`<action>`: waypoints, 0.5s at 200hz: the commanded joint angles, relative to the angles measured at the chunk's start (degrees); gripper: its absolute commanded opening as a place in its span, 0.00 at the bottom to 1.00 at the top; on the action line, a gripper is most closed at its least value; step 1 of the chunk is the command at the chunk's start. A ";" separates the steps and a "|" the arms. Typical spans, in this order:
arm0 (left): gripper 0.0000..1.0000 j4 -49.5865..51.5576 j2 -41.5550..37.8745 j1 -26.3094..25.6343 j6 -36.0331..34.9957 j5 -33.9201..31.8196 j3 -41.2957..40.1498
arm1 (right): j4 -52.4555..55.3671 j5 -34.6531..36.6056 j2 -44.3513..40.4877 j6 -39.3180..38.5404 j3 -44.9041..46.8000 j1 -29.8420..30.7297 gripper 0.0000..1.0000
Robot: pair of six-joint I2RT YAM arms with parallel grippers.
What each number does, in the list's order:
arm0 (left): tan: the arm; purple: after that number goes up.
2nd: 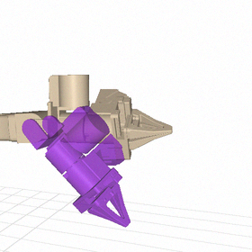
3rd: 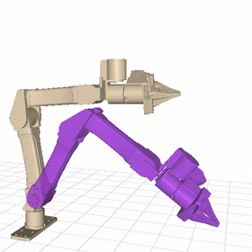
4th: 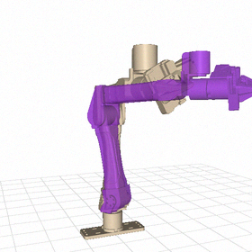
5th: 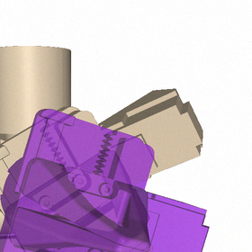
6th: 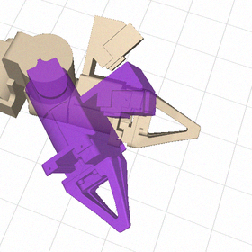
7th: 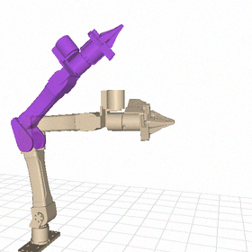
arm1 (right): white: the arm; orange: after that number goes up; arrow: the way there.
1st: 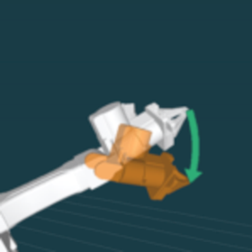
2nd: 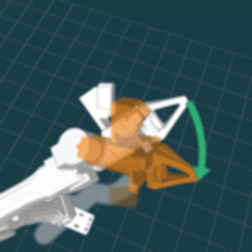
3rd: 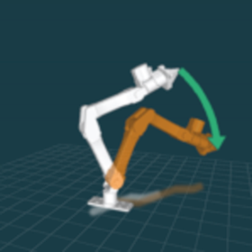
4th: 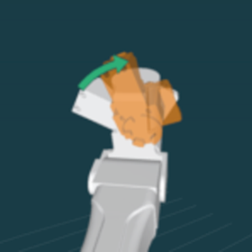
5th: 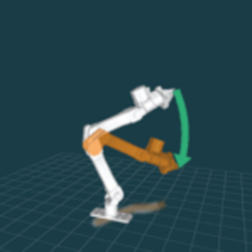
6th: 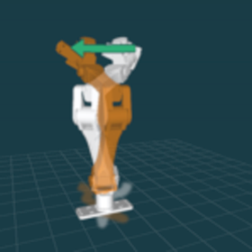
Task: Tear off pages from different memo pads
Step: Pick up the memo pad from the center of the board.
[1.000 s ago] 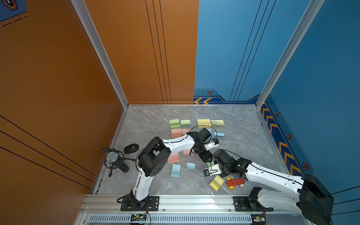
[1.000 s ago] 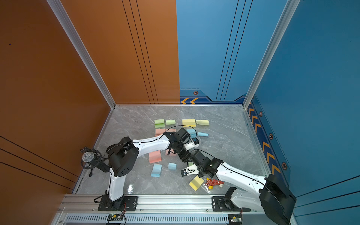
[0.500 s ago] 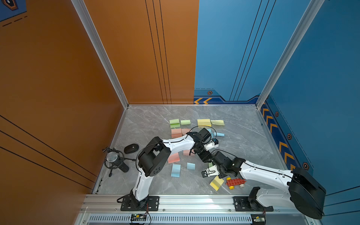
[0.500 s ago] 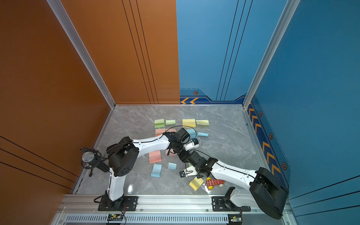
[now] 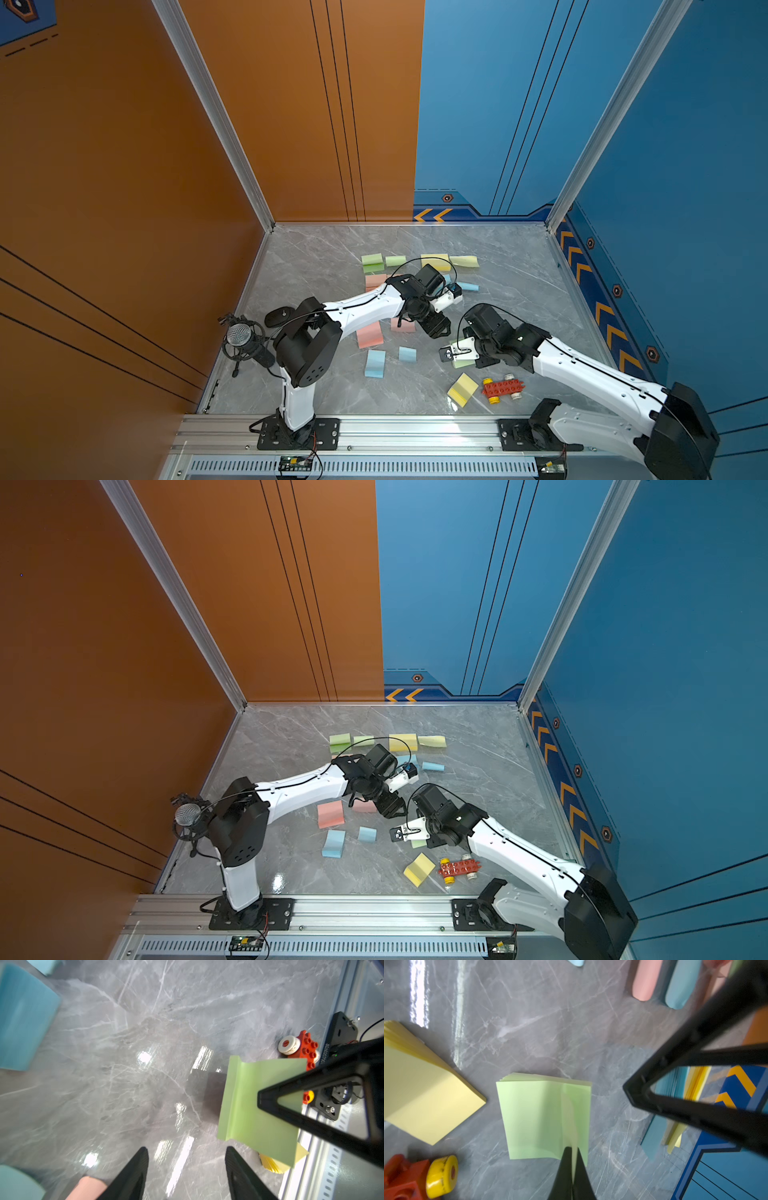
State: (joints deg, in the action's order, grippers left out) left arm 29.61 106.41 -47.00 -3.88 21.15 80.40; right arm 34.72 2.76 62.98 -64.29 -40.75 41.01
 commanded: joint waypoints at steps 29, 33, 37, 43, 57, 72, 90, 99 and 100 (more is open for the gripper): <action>0.80 -7.72 -15.12 1.33 2.82 1.88 -8.96 | 3.88 -5.47 -8.27 1.16 -4.21 -9.59 0.00; 0.81 -9.09 -16.00 1.12 2.91 2.62 -10.13 | 3.71 -5.41 -8.41 1.83 -4.64 -9.99 0.00; 0.82 -10.59 -16.80 0.85 2.92 3.30 -11.29 | 3.54 -5.59 -8.63 2.59 -5.11 -10.36 0.00; 0.83 -13.08 -18.04 0.52 2.95 4.16 -13.21 | 3.34 -6.23 -8.87 4.16 -5.98 -10.79 0.00; 0.85 -21.92 -21.42 0.15 4.22 5.87 -18.78 | 3.38 -8.57 -9.10 8.14 -8.20 -11.56 0.00; 0.85 -31.41 -24.67 0.42 7.13 7.36 -24.89 | 3.21 -10.99 -9.09 12.61 -10.17 -11.75 0.00; 0.91 -35.13 -26.08 0.17 9.01 7.47 -26.20 | 2.51 -13.85 -9.47 16.63 -10.93 -11.66 0.00; 0.91 -35.24 -25.84 -0.08 9.99 7.24 -25.59 | 1.39 -14.32 -9.97 18.76 -10.75 -11.66 0.00; 0.91 -35.24 -25.78 -0.14 10.10 7.24 -25.48 | 1.26 -14.39 -10.02 19.07 -10.71 -11.66 0.00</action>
State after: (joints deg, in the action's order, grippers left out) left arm 4.43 82.17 -46.59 2.46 25.91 54.89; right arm 36.82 -6.70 54.52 -53.95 -50.28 29.56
